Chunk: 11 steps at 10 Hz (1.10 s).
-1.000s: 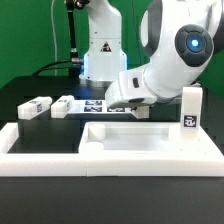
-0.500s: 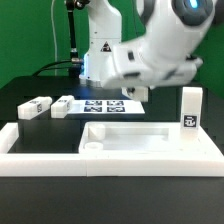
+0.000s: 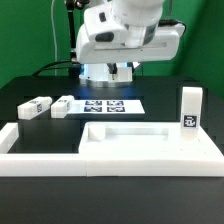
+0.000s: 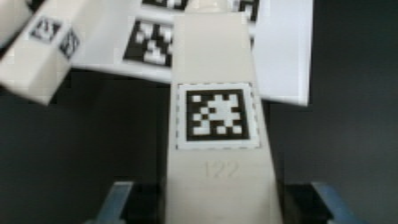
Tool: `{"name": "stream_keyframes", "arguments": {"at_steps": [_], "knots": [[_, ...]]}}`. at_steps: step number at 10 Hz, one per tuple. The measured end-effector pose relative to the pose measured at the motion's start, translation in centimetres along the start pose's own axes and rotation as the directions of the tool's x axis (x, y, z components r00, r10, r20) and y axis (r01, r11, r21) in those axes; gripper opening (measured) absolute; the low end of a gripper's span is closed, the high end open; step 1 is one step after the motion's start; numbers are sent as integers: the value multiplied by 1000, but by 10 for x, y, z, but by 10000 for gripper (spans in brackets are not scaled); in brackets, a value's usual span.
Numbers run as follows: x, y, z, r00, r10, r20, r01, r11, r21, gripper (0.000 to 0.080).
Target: Assemble desk
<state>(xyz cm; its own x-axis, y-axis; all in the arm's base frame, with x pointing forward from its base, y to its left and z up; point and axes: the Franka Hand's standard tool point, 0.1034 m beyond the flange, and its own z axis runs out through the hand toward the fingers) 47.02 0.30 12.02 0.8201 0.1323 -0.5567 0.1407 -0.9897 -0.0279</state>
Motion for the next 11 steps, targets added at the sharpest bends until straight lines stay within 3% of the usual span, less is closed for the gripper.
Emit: {"name": "stream_keyframes", "arguments": {"at_steps": [1, 2, 3, 4, 5, 6, 8, 9, 10, 11], "knots": [[0, 2, -3, 999, 3, -34, -3, 1000, 3, 288], [10, 9, -28, 994, 48, -100, -40, 995, 86, 288], [18, 30, -65, 982, 45, -185, -21, 991, 130, 288], [24, 53, -97, 958, 75, -278, -35, 989, 147, 288], [30, 50, -91, 925, 84, -370, -39, 991, 126, 288], [22, 42, -78, 921, 78, -382, -32, 991, 126, 288], [33, 53, -87, 843, 109, -527, -58, 992, 113, 288], [41, 59, -92, 801, 143, -581, -69, 987, 148, 288], [46, 71, -109, 770, 138, -623, -56, 987, 150, 288], [49, 89, -139, 709, 129, -693, -54, 990, 128, 288]]}}
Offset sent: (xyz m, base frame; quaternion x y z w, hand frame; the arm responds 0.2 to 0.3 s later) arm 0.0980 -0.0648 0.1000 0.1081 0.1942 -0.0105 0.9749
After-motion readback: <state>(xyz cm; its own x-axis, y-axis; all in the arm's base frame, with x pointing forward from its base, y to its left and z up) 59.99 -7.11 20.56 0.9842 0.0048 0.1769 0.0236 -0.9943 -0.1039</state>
